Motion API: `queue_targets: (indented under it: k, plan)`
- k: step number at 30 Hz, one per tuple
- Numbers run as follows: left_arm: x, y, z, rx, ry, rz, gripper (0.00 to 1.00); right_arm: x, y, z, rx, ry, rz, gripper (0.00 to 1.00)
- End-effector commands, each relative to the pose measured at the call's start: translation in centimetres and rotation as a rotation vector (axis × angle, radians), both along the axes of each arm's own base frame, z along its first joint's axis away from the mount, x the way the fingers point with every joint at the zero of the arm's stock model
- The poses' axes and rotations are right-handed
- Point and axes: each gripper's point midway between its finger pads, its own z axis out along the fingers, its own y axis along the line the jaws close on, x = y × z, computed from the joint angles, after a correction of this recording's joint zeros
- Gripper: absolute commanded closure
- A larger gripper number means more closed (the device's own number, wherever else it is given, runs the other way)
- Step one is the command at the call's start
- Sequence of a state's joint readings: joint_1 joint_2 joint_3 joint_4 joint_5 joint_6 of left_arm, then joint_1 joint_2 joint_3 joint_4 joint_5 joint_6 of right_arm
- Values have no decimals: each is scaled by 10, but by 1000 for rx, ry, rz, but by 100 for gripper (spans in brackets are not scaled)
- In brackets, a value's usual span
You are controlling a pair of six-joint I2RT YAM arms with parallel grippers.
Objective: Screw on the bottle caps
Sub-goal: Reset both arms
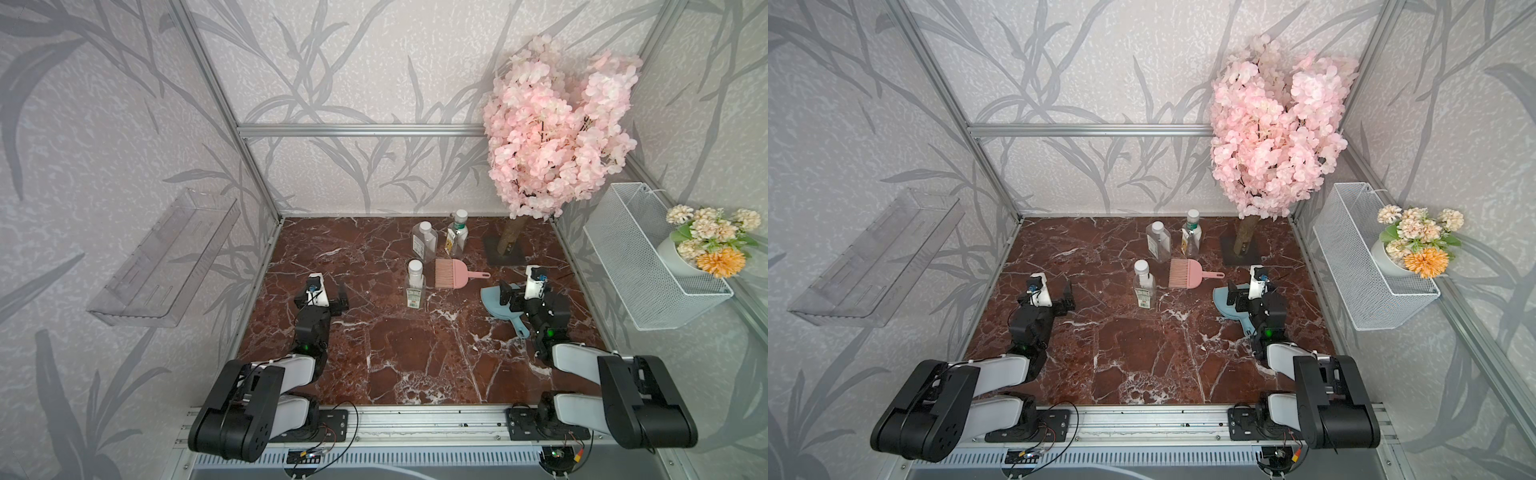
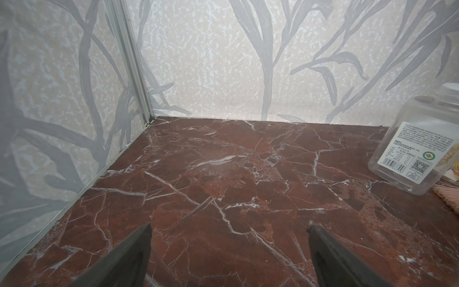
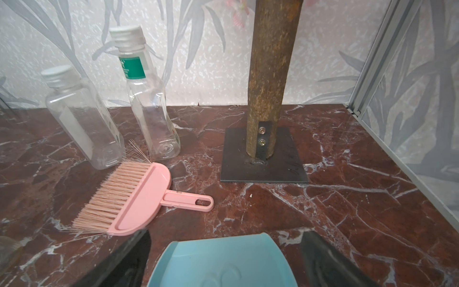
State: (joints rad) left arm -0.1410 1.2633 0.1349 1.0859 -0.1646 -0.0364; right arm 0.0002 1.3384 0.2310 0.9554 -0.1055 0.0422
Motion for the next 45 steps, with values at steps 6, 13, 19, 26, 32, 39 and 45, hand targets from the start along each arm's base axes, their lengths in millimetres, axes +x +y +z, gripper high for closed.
queue_targets:
  k: [6, 13, 19, 26, 32, 39, 45]
  plan:
    - [1, -1, 15, -4, -56, -16, 0, 17, -20, -18, 12, -14, -47, 1]
    - [10, -4, 11, 9, -18, -31, 0, 37, -28, -28, 51, 85, -62, 1]
    - [3, 11, 15, 100, -42, 47, 0, 37, -28, -28, 50, 85, -60, 1]
    - [15, 12, 5, 115, -64, 44, 0, 37, -28, -28, 50, 85, -60, 1]
    - [36, 31, -15, 39, 37, 81, 0, 37, -28, -28, 49, 86, -62, 1]
    - [34, 31, -10, 40, -4, 59, 0, 36, -28, -28, 50, 86, -62, 1]
    - [35, 31, -11, 38, 11, 59, 0, 36, -28, -28, 49, 84, -63, 1]
